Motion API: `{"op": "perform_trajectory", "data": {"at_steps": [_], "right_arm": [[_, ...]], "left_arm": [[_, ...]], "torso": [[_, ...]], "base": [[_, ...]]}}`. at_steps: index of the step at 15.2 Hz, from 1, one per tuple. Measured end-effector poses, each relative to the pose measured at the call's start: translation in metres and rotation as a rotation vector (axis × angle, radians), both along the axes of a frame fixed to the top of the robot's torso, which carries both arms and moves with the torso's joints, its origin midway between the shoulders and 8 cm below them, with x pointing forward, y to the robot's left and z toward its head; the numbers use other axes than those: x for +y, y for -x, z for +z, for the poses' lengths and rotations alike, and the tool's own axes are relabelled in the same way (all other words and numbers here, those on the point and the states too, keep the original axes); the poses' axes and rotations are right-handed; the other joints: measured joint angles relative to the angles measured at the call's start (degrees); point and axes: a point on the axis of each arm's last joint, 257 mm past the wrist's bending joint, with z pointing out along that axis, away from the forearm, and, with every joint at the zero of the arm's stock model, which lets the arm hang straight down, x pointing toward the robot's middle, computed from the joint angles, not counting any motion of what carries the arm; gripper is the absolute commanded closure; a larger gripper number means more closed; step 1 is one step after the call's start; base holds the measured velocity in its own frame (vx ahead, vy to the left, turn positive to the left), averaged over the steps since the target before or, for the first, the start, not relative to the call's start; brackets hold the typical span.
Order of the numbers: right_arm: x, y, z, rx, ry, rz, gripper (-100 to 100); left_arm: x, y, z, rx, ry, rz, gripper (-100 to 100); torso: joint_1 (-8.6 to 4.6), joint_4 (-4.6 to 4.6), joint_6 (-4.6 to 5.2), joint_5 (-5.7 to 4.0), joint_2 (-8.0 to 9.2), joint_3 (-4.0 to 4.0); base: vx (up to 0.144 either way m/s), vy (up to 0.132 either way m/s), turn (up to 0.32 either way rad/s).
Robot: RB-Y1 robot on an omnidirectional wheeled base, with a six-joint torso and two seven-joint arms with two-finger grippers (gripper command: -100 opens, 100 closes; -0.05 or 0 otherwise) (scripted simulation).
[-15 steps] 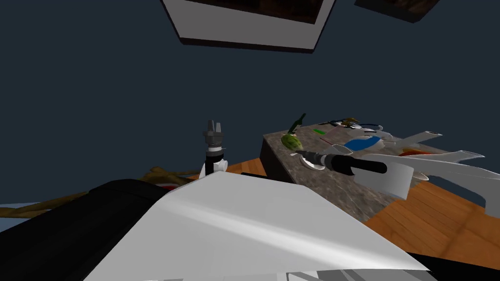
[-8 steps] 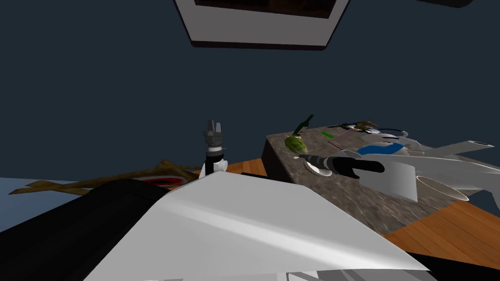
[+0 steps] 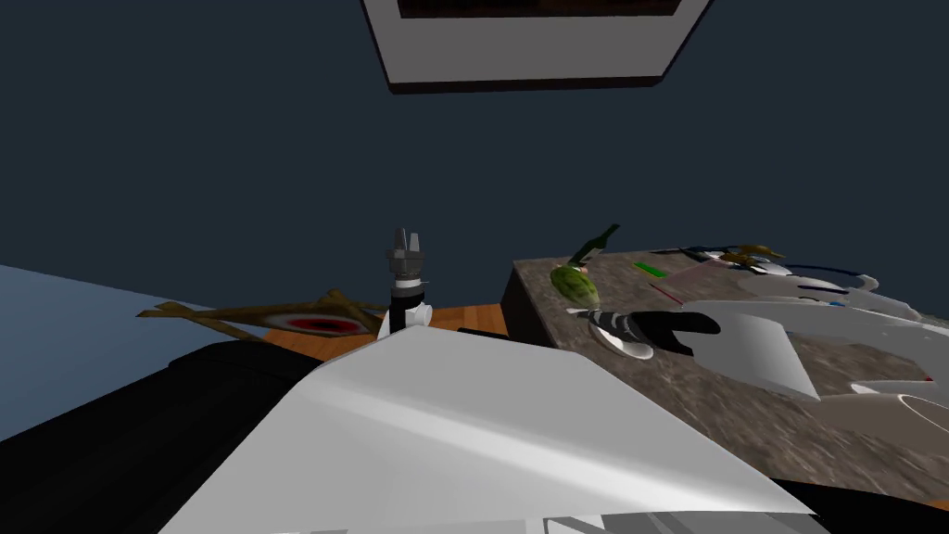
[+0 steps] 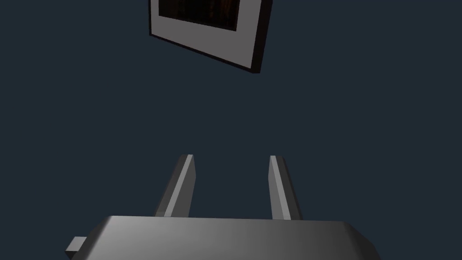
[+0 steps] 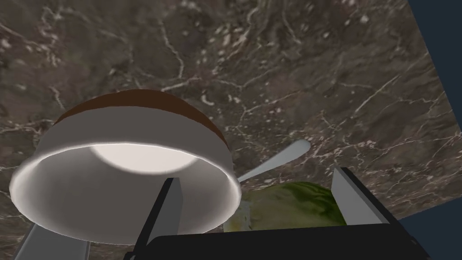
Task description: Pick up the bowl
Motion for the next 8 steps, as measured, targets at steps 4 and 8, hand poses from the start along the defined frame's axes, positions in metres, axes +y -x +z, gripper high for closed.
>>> {"op": "perform_trajectory", "data": {"at_steps": [4, 8], "right_arm": [[-0.013, 0.036, -0.009, 0.114, 0.058, -0.024, -100], [-0.022, 0.066, -0.014, 0.196, 0.097, -0.042, -100]], "left_arm": [[0.0, 0.0, 0.0, 0.0, 0.0, 0.0, 0], [0.0, 0.0, 0.0, 0.0, 0.0, 0.0, 0]], "torso": [[0.06, -0.01, -0.02, 0.02, -0.05, -0.03], [0.08, 0.0, 0.05, 0.02, -0.02, -0.01]], "base": [[0.046, -0.023, 0.221], [0.042, -0.017, 0.061]]}}
